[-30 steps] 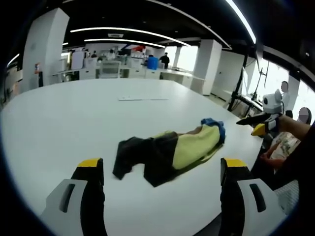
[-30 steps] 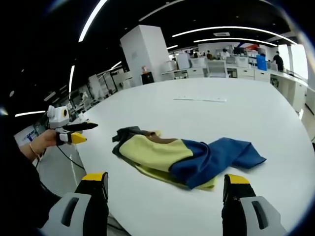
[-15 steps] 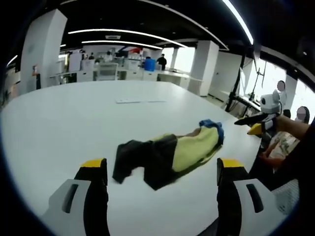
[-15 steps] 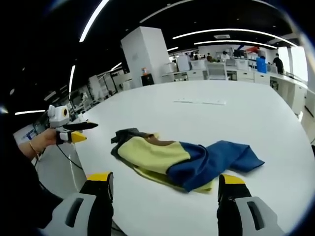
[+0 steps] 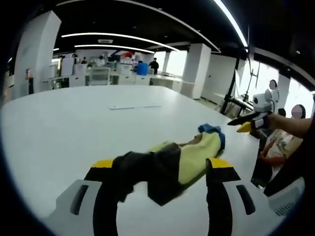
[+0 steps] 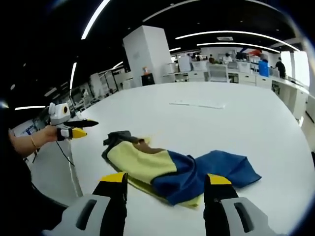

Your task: Fold the garment on the visible template until the final outline fits inside the template.

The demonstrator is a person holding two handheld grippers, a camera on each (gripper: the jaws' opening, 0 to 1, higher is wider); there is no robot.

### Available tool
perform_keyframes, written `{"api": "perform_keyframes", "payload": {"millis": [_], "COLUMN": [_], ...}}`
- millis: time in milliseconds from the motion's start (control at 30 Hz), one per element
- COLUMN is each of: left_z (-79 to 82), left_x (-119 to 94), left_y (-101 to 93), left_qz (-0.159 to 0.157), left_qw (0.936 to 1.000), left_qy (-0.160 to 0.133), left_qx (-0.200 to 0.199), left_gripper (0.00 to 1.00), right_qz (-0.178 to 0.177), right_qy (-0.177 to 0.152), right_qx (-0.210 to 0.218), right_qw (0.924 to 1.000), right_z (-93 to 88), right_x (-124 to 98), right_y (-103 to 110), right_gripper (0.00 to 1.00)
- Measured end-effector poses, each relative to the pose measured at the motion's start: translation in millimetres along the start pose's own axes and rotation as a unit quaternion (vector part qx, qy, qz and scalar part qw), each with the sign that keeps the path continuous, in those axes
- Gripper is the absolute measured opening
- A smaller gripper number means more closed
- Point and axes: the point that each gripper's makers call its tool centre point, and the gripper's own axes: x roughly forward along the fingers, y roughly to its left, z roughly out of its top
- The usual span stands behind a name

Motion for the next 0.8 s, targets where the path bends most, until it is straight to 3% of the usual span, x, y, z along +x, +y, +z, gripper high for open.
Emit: {"api": "perform_keyframes", "payload": {"millis": [367,800], "left_z": [-14.5,-34.3], "left_x": [27.3,50.9], "left_y": [9.2,14.8], "left_qz": [-0.020,-0.019], "left_qw": [0.9993,0.9980], "left_qy": [0.028,0.060], "left_qx": [0.017,0.006], "left_gripper": [0.51,0.36], "right_qz": [-0.012,-0.030], "right_qy": [-0.001,0.017], "right_qx": [0.017,0.036], "right_qw": [0.9998,0.9988], "right_z": [8.2,0.6], "right_x": [18.1,30.1], "right_y": [-26.0,-51.4], "right_gripper": [0.38,0.21]}}
